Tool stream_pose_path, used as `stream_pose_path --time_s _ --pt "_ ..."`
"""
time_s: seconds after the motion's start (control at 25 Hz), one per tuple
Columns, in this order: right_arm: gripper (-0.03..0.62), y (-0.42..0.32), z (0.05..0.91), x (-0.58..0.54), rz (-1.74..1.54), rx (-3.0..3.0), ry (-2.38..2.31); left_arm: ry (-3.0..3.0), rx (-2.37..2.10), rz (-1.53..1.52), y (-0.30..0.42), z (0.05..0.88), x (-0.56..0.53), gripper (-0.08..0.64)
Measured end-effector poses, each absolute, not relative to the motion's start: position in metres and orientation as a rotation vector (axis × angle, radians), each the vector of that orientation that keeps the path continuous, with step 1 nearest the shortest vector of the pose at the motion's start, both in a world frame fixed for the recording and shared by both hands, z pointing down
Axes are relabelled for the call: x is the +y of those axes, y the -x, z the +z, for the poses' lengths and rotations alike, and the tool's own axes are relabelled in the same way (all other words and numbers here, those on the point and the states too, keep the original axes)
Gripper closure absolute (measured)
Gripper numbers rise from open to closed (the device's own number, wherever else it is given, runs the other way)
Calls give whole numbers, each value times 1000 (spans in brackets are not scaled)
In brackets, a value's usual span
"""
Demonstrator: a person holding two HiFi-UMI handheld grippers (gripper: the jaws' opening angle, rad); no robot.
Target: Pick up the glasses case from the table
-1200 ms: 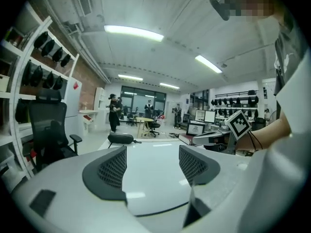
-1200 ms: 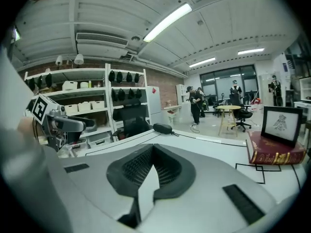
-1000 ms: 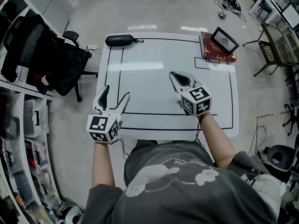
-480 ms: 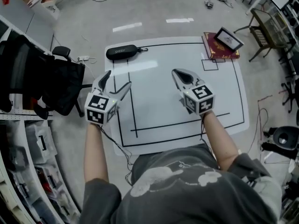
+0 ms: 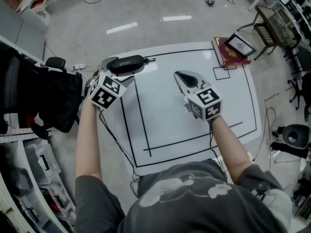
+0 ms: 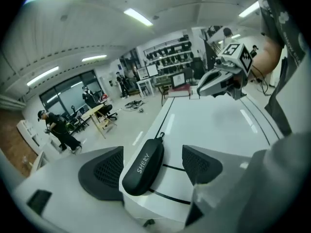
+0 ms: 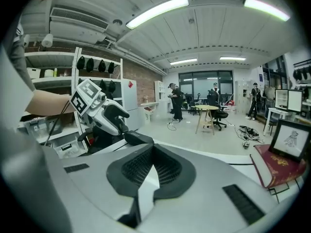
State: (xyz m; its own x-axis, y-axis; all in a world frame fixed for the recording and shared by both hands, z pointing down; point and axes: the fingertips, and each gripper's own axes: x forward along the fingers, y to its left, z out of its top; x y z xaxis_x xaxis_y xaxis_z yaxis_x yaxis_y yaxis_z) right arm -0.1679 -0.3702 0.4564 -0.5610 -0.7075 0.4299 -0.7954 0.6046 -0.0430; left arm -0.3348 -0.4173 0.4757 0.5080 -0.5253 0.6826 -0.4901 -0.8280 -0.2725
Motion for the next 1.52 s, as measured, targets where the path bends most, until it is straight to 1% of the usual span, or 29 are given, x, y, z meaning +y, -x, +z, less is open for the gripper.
stream_pose_path --time_s 0.4,0.6,1.0,1.32,1.52 --pt "592 171 489 -394 401 -2409 -1214 2487 698 -1508 335 541 -468 178" --pt "592 171 502 -398 460 -2399 -1196 2504 573 -1652 337 570 -470 178" --pt "592 165 509 -417 470 -2402 -1193 2539 366 -1888 336 600 -471 178" --pt "592 159 518 -411 501 -2386 -1223 2573 323 -1903 333 601 -467 205" --pt "593 160 509 -404 484 -2401 -1225 2540 407 -1855 335 596 -465 216"
